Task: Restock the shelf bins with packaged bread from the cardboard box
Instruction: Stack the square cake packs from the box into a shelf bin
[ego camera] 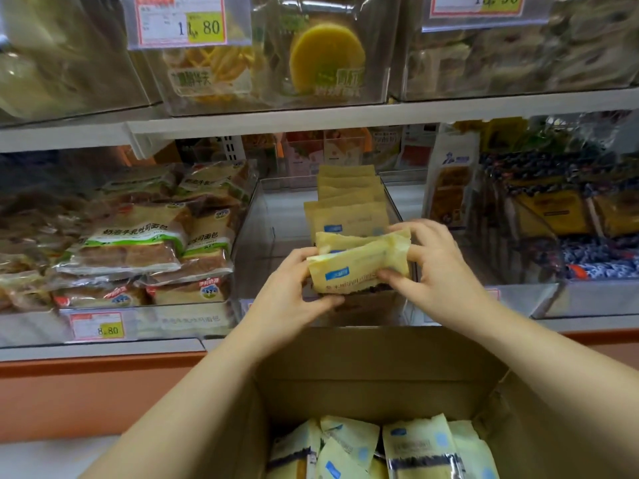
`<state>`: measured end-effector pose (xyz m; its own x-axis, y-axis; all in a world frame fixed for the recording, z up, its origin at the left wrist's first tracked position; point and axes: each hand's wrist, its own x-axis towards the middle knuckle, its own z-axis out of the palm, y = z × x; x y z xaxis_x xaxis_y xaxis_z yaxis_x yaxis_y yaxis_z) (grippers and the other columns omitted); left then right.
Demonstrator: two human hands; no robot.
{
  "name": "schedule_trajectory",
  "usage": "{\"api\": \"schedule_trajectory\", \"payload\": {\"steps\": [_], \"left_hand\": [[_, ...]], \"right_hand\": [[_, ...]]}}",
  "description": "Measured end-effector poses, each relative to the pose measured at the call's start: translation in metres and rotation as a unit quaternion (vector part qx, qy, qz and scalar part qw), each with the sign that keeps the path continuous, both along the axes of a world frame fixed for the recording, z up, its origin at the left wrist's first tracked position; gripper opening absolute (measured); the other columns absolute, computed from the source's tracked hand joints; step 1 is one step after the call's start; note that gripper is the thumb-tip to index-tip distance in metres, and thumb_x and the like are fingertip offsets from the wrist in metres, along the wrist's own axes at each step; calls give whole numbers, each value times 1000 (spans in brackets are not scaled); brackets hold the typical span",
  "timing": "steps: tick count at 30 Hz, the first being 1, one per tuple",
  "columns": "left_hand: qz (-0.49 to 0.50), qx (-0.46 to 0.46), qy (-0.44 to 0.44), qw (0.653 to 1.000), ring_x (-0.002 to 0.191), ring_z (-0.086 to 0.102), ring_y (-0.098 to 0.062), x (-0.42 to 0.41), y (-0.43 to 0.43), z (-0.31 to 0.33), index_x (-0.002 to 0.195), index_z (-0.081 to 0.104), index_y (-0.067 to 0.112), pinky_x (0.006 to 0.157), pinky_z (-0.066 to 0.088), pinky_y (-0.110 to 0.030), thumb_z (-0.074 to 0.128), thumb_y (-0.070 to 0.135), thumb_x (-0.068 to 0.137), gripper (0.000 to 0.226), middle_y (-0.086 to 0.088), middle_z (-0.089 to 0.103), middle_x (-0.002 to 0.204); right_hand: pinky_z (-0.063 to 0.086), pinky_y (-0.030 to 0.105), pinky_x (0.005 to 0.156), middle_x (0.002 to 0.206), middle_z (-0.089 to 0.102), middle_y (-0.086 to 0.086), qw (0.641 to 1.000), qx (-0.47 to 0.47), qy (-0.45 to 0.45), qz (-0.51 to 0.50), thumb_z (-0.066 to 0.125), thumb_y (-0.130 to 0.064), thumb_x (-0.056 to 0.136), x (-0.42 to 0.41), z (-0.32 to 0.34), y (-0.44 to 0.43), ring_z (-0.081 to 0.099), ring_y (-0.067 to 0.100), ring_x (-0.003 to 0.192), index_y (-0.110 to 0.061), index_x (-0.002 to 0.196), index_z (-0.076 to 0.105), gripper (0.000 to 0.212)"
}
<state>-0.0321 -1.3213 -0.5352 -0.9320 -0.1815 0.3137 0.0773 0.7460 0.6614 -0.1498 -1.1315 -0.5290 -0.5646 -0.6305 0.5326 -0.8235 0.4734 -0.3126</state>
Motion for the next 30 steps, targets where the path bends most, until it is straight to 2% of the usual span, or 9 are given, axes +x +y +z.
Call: {"api": "schedule_trajectory", "payload": {"steps": [3, 5, 9, 12, 15, 18, 20, 22, 30], "left_hand": [[26, 22, -26, 999, 111, 44, 5, -18, -1, 3, 132, 50, 20, 87, 33, 2, 75, 28, 79, 59, 16, 40, 126], [31, 77, -76, 994, 111, 50, -1, -30, -3, 9, 132, 47, 17, 91, 42, -11, 77, 32, 77, 65, 11, 46, 128], [13, 124, -200, 972, 109, 58, -7, -29, -22, 24, 129, 48, 19, 96, 48, -31, 77, 49, 68, 73, 9, 58, 124], [32, 299, -185, 936, 124, 49, -18, -29, -32, 25, 142, 31, 17, 102, 44, -43, 73, 56, 62, 99, 0, 45, 141], [108, 412, -141, 893, 135, 37, -31, -44, -26, 17, 148, 25, 29, 110, 31, -55, 57, 66, 79, 85, -3, 27, 154], [113, 421, -147, 888, 123, 52, -28, -63, -17, 9, 137, 47, 26, 105, 38, -47, 37, 65, 91, 61, -3, 51, 140], [109, 452, -150, 873, 98, 65, -21, -72, -10, 11, 120, 60, 22, 85, 50, -36, 30, 59, 96, 54, -5, 70, 110], [98, 484, -163, 854, 83, 69, -19, -77, -5, 12, 111, 64, 21, 71, 52, -29, 27, 58, 97, 55, -5, 73, 95], [45, 506, -147, 849, 86, 70, -22, -86, 6, 6, 113, 63, 20, 74, 55, -31, 24, 52, 100, 52, -10, 73, 100]], "right_hand": [[18, 44, 112, 144, 41, 1, 992, 85, -10, -98, 65, -51, 81, -11, -3, -9, 22, 25, 135, -17, 109, 71, 45], [14, 44, 114, 150, 32, 1, 982, 108, -25, -153, 66, -59, 76, -15, -4, -14, 17, 26, 139, -22, 120, 63, 58], [18, 47, 114, 149, 32, 8, 994, 19, 8, -111, 78, -48, 68, -11, 1, -12, 26, 29, 136, -24, 139, 39, 84], [21, 58, 110, 139, 47, 11, 988, 93, 118, -48, 77, -40, 73, -9, -2, -13, 43, 33, 127, -26, 129, 55, 62], [20, 61, 108, 127, 57, 7, 984, 141, 93, -50, 76, -38, 75, -5, -9, -14, 53, 31, 117, -24, 112, 68, 41], [29, 58, 104, 121, 59, 8, 984, 150, 89, -23, 77, -33, 74, -6, -10, -10, 56, 32, 111, -22, 109, 69, 37], [29, 49, 106, 133, 50, 6, 984, 165, 63, -2, 71, -35, 82, -8, -5, -7, 48, 29, 120, -25, 121, 63, 41], [28, 47, 108, 142, 42, 5, 988, 149, 44, 7, 68, -35, 84, -9, -3, -3, 42, 28, 127, -27, 129, 56, 46], [36, 42, 106, 141, 42, 11, 997, 63, -41, 29, 63, 3, 84, -17, -7, -16, 38, 31, 130, -16, 132, 56, 53]]}}
